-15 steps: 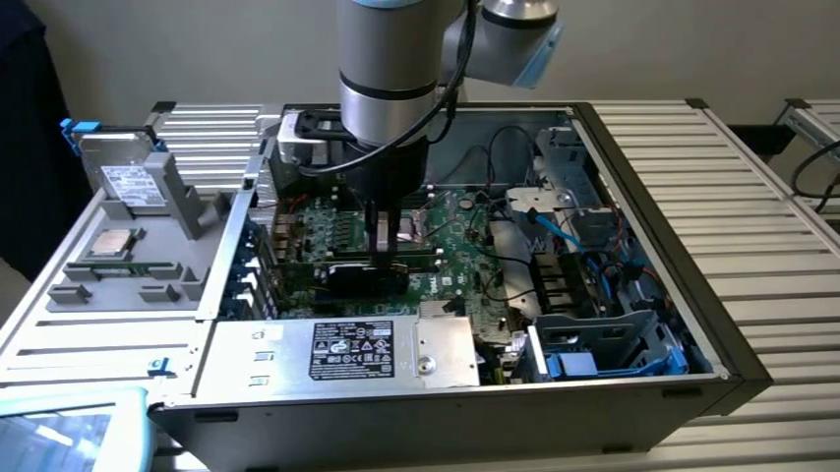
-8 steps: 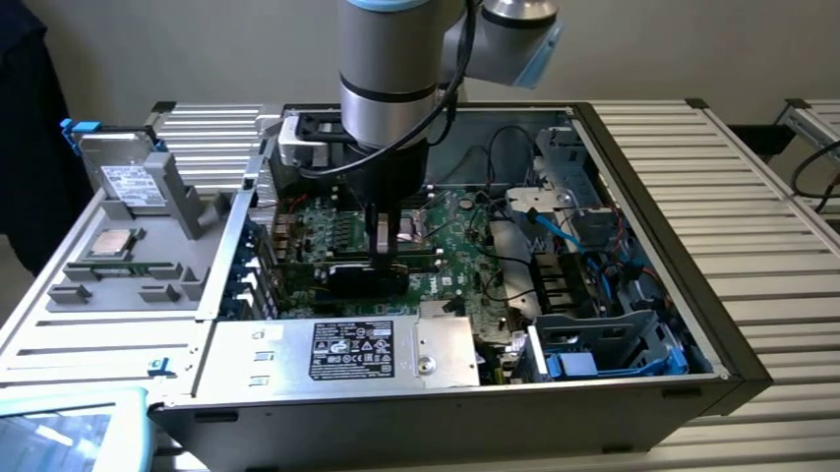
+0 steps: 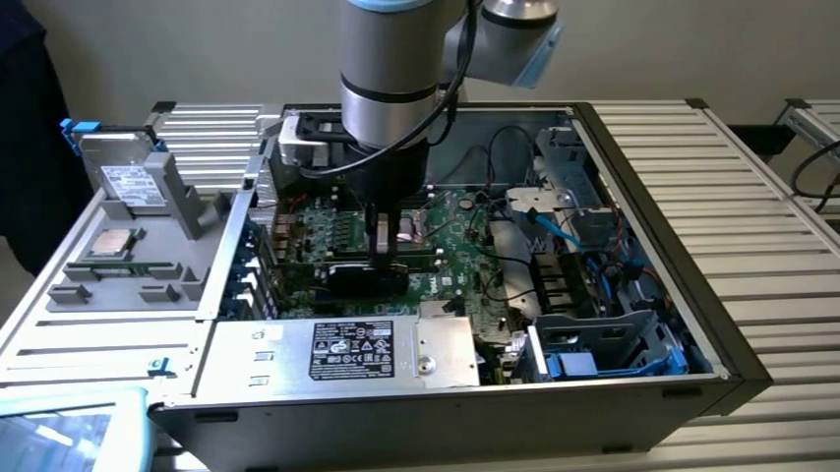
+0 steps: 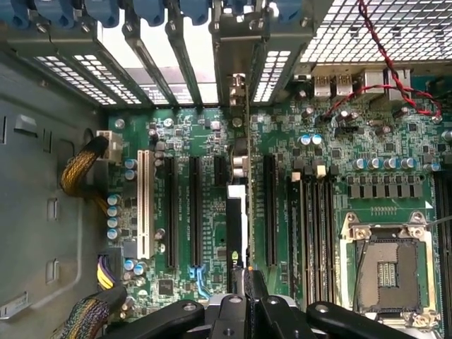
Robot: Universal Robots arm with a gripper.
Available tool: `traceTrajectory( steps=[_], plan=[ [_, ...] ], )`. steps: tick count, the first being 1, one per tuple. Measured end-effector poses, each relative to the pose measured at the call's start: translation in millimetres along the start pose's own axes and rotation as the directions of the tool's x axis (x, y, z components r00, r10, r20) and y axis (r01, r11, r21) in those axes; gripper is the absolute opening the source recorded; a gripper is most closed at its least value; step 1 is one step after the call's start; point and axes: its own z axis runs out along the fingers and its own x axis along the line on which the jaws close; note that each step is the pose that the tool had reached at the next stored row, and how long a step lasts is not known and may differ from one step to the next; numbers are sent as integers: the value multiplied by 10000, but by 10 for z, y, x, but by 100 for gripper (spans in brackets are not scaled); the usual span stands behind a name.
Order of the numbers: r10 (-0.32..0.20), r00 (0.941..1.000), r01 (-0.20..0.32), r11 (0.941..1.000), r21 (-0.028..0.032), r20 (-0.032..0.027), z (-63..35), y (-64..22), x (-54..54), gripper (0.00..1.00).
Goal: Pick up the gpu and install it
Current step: 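Press down on the gpu until it lock into place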
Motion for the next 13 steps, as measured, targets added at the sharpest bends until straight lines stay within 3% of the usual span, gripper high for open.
traceTrajectory(
  steps=[6, 13],
  plan=[
    [7, 9999, -8, 10000, -67, -168, -150, 9, 3, 12],
    [10, 9998, -11, 10000, -71, -189, -152, 10, 3, 12]
  ],
)
